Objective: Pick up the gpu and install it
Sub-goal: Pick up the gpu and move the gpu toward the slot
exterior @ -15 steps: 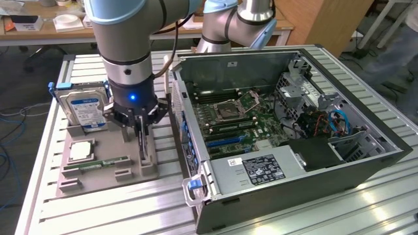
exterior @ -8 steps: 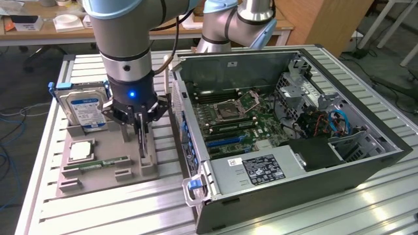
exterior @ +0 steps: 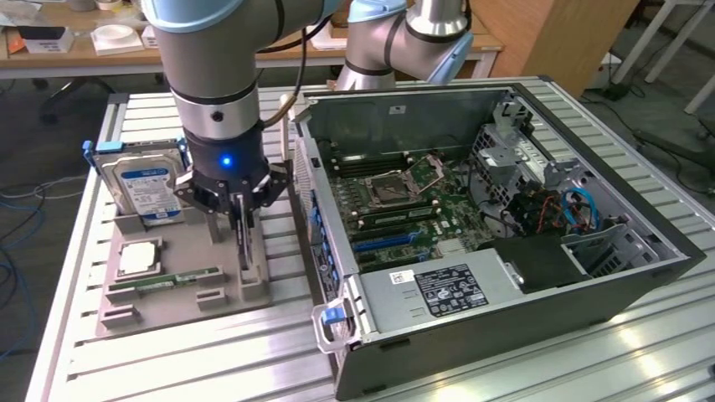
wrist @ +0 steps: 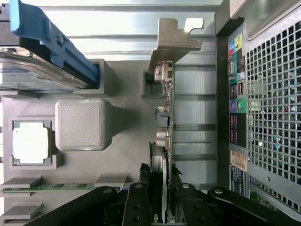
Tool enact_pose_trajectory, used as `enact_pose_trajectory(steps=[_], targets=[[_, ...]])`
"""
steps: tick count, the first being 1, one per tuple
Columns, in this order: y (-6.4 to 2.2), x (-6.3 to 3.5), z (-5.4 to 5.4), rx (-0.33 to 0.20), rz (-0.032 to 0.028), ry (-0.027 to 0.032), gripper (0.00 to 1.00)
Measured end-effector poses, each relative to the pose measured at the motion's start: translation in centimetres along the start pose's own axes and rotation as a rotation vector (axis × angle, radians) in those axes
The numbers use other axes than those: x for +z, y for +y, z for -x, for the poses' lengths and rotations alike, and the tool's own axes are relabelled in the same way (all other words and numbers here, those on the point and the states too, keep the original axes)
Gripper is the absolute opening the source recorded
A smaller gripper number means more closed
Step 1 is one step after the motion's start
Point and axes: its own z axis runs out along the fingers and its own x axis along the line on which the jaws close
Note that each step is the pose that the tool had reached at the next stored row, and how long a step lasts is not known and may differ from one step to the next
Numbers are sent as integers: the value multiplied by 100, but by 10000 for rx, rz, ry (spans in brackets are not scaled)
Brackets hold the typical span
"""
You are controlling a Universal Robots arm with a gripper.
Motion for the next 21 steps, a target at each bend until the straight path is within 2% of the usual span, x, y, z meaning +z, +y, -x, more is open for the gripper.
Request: enact_pose_trajectory(steps=[6, 8, 11, 14, 15, 17, 21], targets=[[-2, 1, 1, -260, -17, 17, 27], [-2, 0, 1, -273, -116, 18, 27], [-2, 0, 1, -294, -366, 17, 27], [-1, -1, 1, -303, -573, 17, 27], [-1, -1, 1, -305, -625, 15, 27], [-2, -7, 1, -308, -684, 16, 27], [0, -27, 1, -306, -716, 26, 27]])
